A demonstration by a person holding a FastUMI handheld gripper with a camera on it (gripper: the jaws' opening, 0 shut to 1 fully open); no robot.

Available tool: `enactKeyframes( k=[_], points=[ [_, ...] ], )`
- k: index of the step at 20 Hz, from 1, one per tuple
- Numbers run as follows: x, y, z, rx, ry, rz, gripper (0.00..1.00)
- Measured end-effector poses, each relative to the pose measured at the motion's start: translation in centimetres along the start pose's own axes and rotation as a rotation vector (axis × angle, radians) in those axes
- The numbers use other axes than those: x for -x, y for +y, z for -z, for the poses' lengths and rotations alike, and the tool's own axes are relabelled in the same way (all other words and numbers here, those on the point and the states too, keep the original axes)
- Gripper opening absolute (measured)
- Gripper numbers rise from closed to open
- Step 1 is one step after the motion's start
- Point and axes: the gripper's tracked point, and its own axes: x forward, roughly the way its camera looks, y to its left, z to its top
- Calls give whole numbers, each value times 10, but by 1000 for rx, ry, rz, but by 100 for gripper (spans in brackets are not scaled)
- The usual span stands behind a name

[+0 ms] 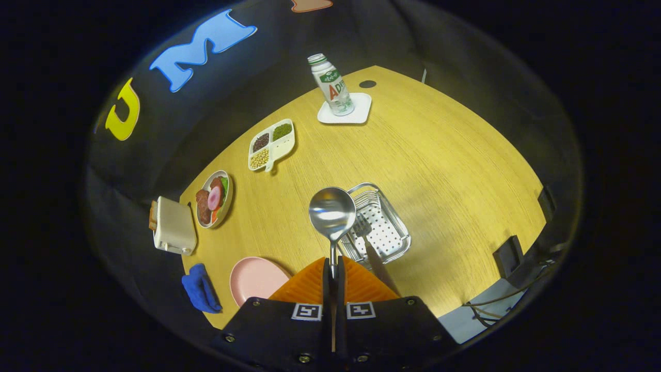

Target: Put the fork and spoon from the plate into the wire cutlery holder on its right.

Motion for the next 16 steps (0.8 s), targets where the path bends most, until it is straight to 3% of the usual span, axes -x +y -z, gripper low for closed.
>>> enactKeyframes(
  k=[11, 16],
  points=[
    [-4, -7, 15, -15, 216, 13, 3],
    [-7, -7, 20, -112, 284, 11, 4]
  ],
)
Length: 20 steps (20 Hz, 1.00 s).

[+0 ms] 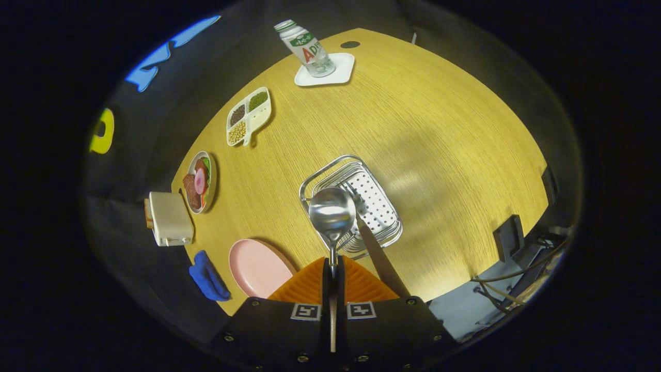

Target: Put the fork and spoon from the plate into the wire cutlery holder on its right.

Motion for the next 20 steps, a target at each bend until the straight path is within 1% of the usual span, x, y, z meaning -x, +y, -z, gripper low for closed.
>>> enactKeyframes(
  k=[6, 7, 9, 10, 11, 12, 13, 20],
  points=[
    [6, -3, -12, -41, -15, -12, 7],
    [6, -4, -14, -46, -23, -9, 8],
    [13, 0, -19, -64, -51, -40, 18],
    [19, 9, -24, -74, -67, -77, 47],
    [20, 13, -25, -83, -75, -92, 76],
    [21, 15, -27, -87, -85, -99, 91],
    [21, 14, -28, -81, -94, -93, 97],
    [26, 16, -26, -58, -104, -87, 98]
  ],
)
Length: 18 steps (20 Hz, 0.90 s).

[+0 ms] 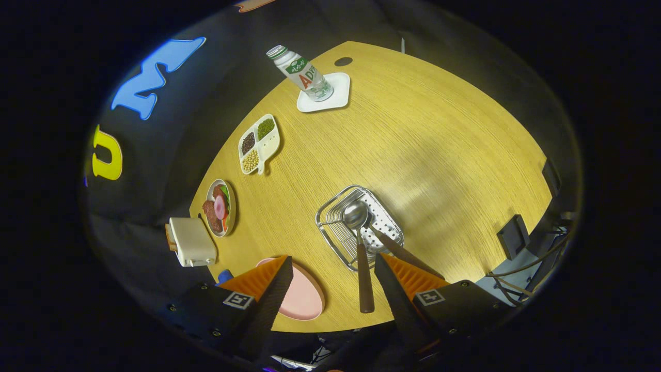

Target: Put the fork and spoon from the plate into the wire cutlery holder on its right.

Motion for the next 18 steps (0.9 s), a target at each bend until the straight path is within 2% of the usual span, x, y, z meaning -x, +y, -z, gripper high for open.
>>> enactKeyframes(
  k=[3, 8, 12, 18],
  points=[
    [4, 4, -2, 38, -24, 5, 98],
    [28, 23, -35, 187, -228, 0, 98],
    [74, 62, -72, 321, -499, -66, 98],
    [172, 107, -96, 537, -962, -32, 98]
  ],
)
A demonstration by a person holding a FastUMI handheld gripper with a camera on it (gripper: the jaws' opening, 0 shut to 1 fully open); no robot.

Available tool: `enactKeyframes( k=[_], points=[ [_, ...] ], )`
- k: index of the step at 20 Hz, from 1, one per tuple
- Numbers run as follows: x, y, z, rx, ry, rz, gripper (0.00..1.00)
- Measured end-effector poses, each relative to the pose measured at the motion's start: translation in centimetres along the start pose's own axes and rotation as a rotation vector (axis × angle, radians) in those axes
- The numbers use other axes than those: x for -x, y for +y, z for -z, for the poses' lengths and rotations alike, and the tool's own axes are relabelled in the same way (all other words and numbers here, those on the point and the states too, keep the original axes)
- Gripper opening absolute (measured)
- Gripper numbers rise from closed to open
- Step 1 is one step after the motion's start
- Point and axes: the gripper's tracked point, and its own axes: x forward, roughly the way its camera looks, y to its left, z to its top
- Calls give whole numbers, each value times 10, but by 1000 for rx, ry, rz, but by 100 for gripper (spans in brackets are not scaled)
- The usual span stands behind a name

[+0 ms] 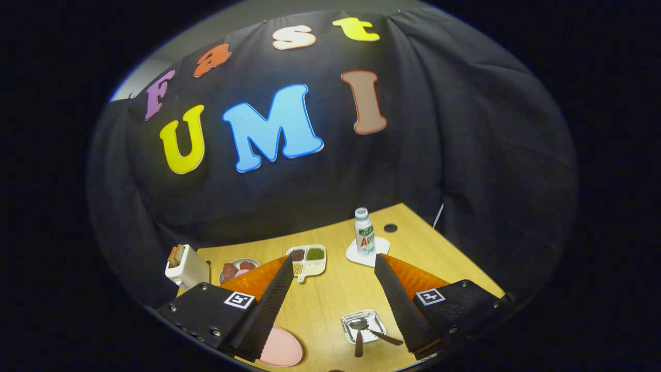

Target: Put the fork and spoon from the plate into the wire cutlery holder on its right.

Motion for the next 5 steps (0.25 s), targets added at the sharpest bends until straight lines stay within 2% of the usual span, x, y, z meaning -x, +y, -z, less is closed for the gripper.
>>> enactKeyframes(
  k=[5],
  points=[
    [50, 15, -85, 141, -327, 43, 97]
  ],
)
